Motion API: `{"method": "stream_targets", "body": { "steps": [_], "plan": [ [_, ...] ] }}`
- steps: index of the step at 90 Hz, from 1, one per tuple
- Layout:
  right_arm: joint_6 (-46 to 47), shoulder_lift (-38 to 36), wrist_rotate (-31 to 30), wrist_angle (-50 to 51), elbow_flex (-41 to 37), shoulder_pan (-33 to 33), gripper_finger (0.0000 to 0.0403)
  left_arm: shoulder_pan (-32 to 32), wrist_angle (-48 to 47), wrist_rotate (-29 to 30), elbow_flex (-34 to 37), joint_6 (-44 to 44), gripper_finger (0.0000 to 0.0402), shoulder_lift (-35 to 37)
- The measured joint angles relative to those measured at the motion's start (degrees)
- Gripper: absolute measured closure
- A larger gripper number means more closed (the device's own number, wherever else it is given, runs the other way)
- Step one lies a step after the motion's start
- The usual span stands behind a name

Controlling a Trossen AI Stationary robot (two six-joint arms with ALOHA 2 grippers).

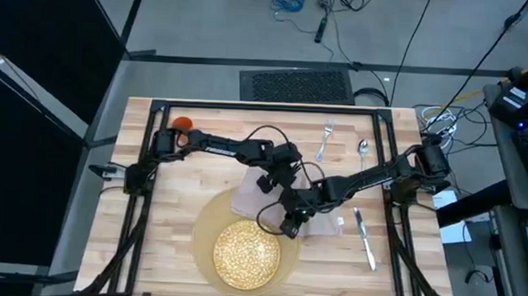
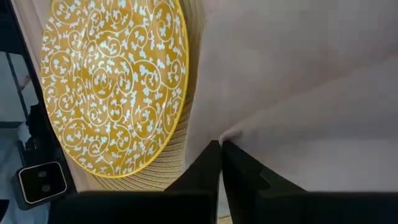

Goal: Set table place
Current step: Fold the light orange napkin on the table

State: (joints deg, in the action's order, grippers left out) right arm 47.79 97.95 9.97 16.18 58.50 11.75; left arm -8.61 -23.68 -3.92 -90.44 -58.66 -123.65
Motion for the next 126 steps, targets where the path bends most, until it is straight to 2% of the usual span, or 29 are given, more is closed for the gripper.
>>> {"method": "stream_targets", "body": {
  "steps": [15,32,43,62,79,96,126],
  "plan": [
    [-2.84,-0.69,-1.17,-0.61,0.71,-0.55,0.0403,-0.12,-0.59,1.27,0.00,1.41,0.0401,0.03],
    [-8.21,-3.46,-9.21,4.66,5.76,-0.55,0.0403,-0.35,-3.34,2.70,0.00,4.07,0.0401,0.08],
    [-11.14,-5.07,-12.90,9.24,9.01,-0.57,0.0403,-1.38,-4.82,2.68,0.06,6.39,0.0401,3.04],
    [-13.32,-5.77,-13.00,10.36,10.47,-1.20,0.0403,-3.25,-5.95,-3.64,0.00,10.49,0.0401,11.16],
    [-17.07,-5.81,-16.06,8.26,10.51,-3.10,0.0395,-3.53,-9.61,-4.46,-0.05,11.88,0.0401,15.16],
    [-17.55,-5.81,-15.71,6.24,10.51,-5.85,0.0352,-3.87,-11.79,-4.60,-0.04,12.86,0.0401,16.28],
    [-12.95,-5.81,-13.69,4.67,10.51,-8.01,0.0230,-4.97,-13.11,-5.06,-0.02,14.43,0.0401,16.21]
  ]
}}
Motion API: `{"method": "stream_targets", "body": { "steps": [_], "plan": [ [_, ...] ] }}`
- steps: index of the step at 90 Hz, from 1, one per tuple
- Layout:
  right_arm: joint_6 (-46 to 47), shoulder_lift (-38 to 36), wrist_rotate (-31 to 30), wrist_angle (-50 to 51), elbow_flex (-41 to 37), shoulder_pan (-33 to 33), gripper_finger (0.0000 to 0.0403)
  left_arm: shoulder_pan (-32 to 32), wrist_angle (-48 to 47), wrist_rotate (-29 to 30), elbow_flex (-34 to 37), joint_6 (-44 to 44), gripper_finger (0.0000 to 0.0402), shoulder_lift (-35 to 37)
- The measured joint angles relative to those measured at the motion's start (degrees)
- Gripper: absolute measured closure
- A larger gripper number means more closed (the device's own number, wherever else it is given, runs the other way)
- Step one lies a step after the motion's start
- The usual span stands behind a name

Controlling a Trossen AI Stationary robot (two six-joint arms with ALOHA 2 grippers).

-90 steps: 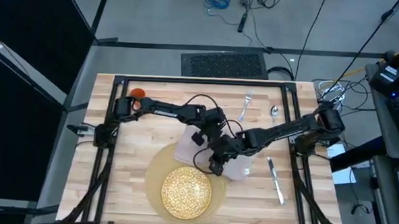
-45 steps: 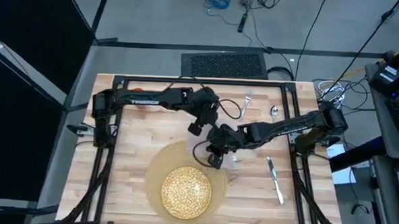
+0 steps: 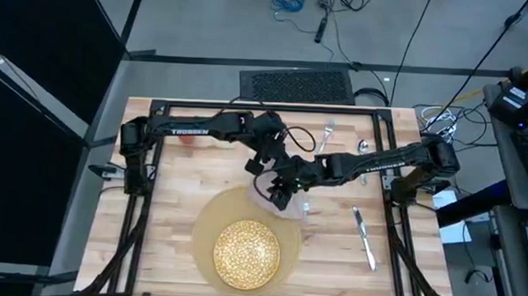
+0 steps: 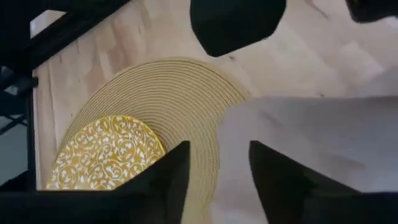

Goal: Set table place
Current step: Fold the light orange napkin on the table

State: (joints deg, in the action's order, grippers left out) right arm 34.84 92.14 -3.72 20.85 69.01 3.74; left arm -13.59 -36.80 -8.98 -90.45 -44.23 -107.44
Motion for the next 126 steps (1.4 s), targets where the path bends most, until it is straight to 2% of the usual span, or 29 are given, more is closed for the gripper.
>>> {"method": "stream_targets", "body": {
  "steps": [16,30,36,46,63,79,93,109,126],
  "plan": [
    [-3.89,0.00,3.74,1.52,2.64,-0.49,0.0202,-1.25,-1.05,-4.38,0.00,0.44,0.0401,0.00],
    [-9.05,0.00,3.03,11.37,9.94,-0.49,0.0198,-2.24,-2.86,-5.88,0.00,0.44,0.0401,0.27],
    [-11.11,-0.02,0.80,16.86,13.86,-0.38,0.0199,-2.75,-4.64,-6.40,0.00,0.44,0.0401,1.20],
    [-13.83,-0.88,-5.39,27.45,18.76,-0.40,0.0204,-4.40,-9.17,-10.71,0.00,0.43,0.0401,4.40],
    [-13.76,-6.29,-17.37,39.13,19.58,-0.40,0.0208,-7.15,-11.74,-14.23,0.64,1.93,0.0401,12.25],
    [-13.12,-8.95,-19.11,41.58,19.56,-0.40,0.0208,-9.08,-12.10,-15.90,2.91,4.92,0.0401,19.59],
    [-14.36,-9.01,-18.94,42.62,19.56,-0.39,0.0208,-9.68,-13.64,-15.01,3.98,7.34,0.0401,23.08],
    [-13.32,-9.01,-19.10,46.47,19.56,-0.38,0.0208,-10.57,-17.18,-6.08,8.27,8.66,0.0401,25.57],
    [-12.50,-9.01,-20.47,48.82,19.54,-0.38,0.0209,-13.61,-17.60,-0.02,11.80,9.83,0.0401,29.31]
  ]
}}
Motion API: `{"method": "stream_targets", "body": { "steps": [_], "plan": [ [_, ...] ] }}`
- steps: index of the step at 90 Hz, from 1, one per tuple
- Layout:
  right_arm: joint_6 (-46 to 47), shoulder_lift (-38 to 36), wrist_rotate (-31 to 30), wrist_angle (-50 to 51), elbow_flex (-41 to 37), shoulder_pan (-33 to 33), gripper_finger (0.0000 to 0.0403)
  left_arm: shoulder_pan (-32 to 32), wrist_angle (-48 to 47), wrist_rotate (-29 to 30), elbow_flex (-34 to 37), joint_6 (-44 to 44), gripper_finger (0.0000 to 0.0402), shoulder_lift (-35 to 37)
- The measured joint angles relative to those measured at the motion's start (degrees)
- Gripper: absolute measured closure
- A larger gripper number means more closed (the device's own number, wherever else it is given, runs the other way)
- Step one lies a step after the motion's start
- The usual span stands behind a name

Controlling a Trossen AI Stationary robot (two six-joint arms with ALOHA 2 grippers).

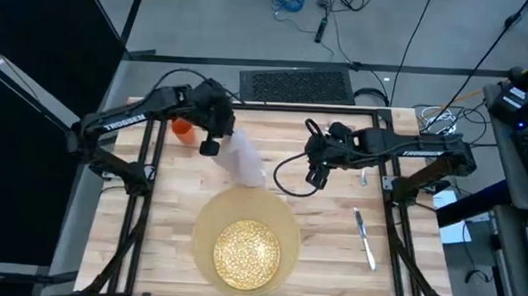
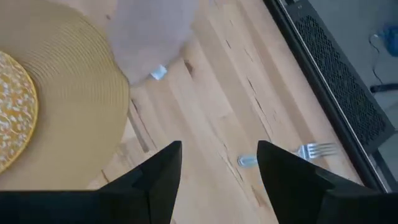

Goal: Set table place
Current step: Fold the light orange napkin on the table

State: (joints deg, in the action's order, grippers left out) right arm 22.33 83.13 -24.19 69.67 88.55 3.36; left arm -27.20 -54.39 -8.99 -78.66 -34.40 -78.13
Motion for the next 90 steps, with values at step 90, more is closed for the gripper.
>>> {"method": "stream_targets", "body": {
  "steps": [90],
  "plan": [
    [-3.98,0.00,-0.02,1.14,-0.08,-3.72,0.0209,-4.11,-16.79,1.35,-4.93,2.17,0.0402,1.51]
  ]
}}
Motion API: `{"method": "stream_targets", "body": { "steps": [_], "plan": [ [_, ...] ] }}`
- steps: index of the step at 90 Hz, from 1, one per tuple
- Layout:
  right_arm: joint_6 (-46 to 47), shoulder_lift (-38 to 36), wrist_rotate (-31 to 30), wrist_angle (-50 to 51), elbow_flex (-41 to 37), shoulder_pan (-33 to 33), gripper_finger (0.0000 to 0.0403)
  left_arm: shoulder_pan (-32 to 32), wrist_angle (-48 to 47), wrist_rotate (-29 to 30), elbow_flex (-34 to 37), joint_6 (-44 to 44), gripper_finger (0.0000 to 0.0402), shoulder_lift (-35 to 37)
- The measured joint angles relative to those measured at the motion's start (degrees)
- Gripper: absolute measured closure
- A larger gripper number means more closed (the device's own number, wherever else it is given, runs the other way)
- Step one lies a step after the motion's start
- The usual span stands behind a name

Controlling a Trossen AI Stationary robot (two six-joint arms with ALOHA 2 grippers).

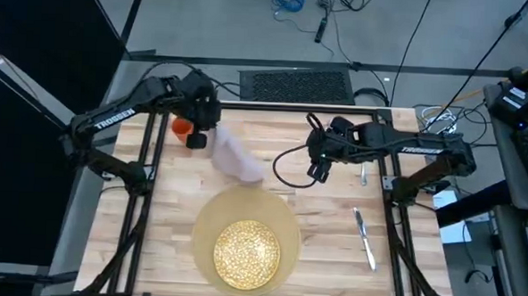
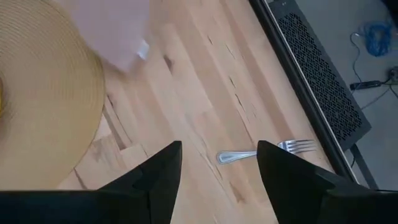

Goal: Set table place
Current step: Fold the light orange napkin on the table

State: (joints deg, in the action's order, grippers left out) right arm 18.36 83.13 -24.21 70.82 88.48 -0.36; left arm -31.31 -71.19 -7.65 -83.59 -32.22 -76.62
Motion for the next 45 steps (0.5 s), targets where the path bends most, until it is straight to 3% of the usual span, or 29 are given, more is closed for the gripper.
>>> {"method": "stream_targets", "body": {
  "steps": [15,24,45],
  "plan": [
    [-1.27,0.00,0.00,-0.22,-0.01,-1.07,0.0209,1.17,-7.28,0.20,-2.54,3.23,0.0402,1.55],
    [-2.08,0.00,0.03,-0.28,-0.01,-1.52,0.0209,2.00,-7.64,-3.68,-2.43,3.24,0.0402,1.19],
    [-2.18,0.00,0.09,-0.27,-0.01,-1.55,0.0209,4.89,-0.54,-8.49,-2.35,0.57,0.0402,-8.84]
  ]
}}
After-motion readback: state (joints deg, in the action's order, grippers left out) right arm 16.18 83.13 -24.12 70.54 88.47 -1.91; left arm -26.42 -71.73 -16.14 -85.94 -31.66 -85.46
